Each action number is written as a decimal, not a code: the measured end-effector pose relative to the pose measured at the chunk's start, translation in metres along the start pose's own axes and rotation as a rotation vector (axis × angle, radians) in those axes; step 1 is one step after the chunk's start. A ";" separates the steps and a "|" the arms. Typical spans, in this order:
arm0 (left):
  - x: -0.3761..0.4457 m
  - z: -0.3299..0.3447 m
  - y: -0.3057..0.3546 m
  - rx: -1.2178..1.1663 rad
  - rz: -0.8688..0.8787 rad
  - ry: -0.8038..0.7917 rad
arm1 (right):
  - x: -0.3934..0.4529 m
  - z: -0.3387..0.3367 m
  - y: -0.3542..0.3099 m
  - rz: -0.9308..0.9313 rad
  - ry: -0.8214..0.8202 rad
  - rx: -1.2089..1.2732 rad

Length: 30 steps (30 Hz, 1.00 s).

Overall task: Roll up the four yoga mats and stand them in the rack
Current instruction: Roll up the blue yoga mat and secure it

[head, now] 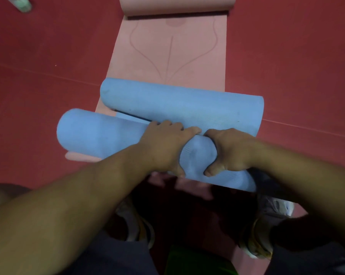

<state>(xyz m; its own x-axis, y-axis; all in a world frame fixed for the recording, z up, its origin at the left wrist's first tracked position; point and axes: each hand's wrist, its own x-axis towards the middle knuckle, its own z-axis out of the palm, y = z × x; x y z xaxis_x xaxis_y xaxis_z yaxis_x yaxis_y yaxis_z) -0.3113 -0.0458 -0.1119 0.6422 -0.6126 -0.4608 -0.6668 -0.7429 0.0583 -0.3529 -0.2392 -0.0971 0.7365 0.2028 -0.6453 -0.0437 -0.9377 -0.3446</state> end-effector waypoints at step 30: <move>0.002 0.006 0.014 -0.107 -0.043 -0.138 | 0.002 0.012 0.016 -0.062 -0.043 0.003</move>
<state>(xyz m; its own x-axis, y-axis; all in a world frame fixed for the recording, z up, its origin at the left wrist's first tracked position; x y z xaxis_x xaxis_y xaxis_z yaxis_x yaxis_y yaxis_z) -0.3222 -0.0555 -0.1176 0.6061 -0.5423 -0.5819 -0.5911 -0.7966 0.1267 -0.3604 -0.2501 -0.1124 0.7080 0.2723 -0.6516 -0.0014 -0.9221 -0.3869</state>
